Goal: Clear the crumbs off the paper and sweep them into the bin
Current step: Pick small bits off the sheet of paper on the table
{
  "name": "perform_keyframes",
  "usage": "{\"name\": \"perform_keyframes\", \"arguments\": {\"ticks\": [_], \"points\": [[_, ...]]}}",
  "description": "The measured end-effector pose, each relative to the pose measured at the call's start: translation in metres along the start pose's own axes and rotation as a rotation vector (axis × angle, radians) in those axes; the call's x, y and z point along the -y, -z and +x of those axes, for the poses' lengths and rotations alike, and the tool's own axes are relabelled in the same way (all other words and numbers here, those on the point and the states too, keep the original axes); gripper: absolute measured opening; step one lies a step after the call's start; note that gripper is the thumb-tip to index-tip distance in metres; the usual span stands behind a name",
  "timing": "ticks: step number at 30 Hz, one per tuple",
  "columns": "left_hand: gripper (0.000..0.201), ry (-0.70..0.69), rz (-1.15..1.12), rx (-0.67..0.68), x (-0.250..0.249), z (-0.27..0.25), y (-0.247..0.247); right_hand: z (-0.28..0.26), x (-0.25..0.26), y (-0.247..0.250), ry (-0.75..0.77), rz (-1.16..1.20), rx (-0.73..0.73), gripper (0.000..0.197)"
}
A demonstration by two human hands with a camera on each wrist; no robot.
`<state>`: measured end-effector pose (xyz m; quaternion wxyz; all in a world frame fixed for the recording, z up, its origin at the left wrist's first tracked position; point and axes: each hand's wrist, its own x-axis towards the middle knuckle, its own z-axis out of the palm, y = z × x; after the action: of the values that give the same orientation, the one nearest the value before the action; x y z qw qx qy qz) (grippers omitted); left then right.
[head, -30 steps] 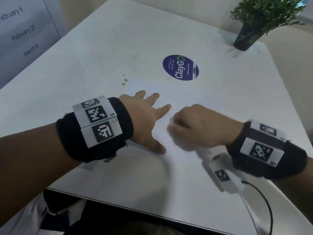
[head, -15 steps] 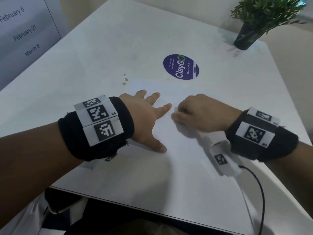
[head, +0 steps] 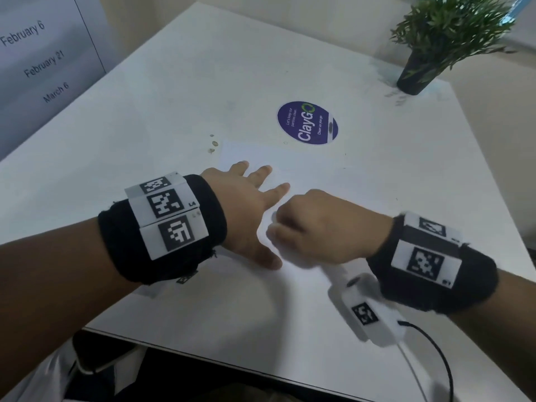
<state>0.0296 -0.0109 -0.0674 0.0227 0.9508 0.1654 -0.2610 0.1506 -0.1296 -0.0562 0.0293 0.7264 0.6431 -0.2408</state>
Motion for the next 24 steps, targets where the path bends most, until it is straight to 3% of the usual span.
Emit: {"name": "perform_keyframes", "arguments": {"ticks": [5,11,16,18,20,22,24], "points": [[0.135,0.009,0.007,0.017,0.001,-0.002,0.003,0.016,-0.041,0.027,-0.266,0.030,-0.128,0.047],[0.137,0.015,0.004,0.001,0.000,-0.003,0.002,0.007,-0.010,0.007,-0.061,0.008,0.010,0.044],[0.138,0.011,0.008,0.035,0.002,-0.004,0.006,0.013,-0.071,0.032,-0.365,0.001,-0.200,0.042],[0.142,-0.008,0.003,0.070,0.006,-0.004,0.010,0.006,-0.074,0.033,-0.396,0.437,-0.269,0.038],[0.146,-0.024,0.008,0.102,0.012,-0.002,0.016,-0.006,-0.052,0.025,-0.340,1.140,-0.225,0.030],[0.149,-0.038,0.032,0.118,0.015,0.001,0.018,-0.015,-0.025,0.004,-0.278,1.600,0.036,0.024],[0.151,-0.054,0.065,0.114,0.015,0.004,0.016,-0.019,-0.006,-0.020,-0.185,1.696,0.326,0.019]]}}
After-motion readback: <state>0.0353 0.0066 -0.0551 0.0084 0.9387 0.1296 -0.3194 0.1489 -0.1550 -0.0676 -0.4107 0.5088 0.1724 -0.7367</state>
